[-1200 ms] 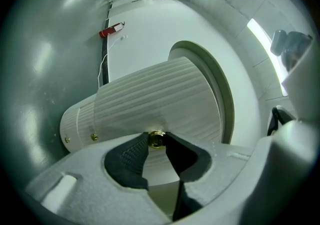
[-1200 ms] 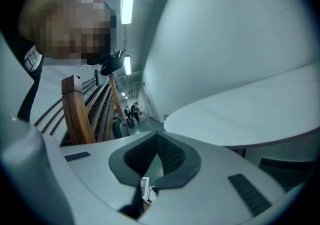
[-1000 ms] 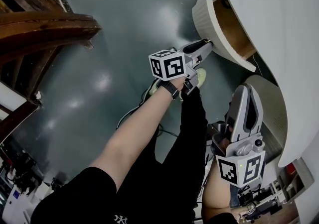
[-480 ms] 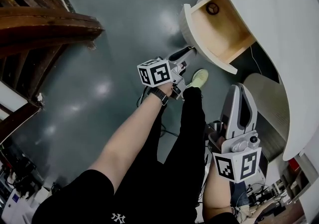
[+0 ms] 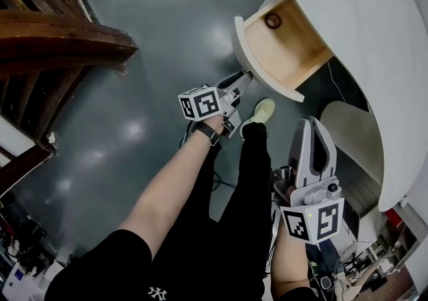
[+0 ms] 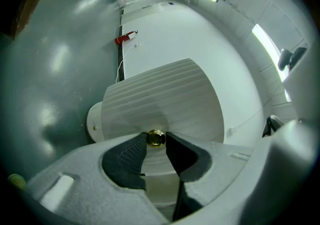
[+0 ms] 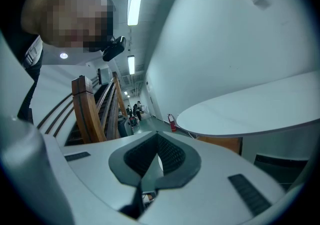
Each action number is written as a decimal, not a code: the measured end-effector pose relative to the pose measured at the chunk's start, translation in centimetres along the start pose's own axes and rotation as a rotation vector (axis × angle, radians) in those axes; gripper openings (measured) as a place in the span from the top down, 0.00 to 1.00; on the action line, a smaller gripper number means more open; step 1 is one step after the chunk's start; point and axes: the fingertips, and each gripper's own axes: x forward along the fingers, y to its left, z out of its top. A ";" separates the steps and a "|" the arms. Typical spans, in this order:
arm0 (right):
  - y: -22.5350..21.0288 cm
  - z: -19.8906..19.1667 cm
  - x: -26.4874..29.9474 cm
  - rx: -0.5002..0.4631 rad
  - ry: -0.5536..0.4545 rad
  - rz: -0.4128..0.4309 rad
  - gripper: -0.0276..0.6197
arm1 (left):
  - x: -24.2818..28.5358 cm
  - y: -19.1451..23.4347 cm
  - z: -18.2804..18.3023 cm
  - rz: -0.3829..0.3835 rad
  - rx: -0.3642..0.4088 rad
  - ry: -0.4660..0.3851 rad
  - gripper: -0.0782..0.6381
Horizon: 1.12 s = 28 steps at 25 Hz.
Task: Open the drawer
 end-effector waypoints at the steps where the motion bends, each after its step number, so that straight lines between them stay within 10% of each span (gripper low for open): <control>1: 0.0 0.3 0.0 -0.002 0.000 0.000 0.93 | 0.1 -0.1 0.0 0.001 0.001 0.010 0.74; 18: 3.0 2.8 0.3 -0.027 -0.019 0.001 0.93 | -3.7 0.9 -1.0 0.108 -0.035 0.128 0.72; 28: 4.7 5.1 0.0 -0.047 0.022 0.031 0.93 | -7.7 -9.7 -0.6 0.018 0.105 0.226 0.87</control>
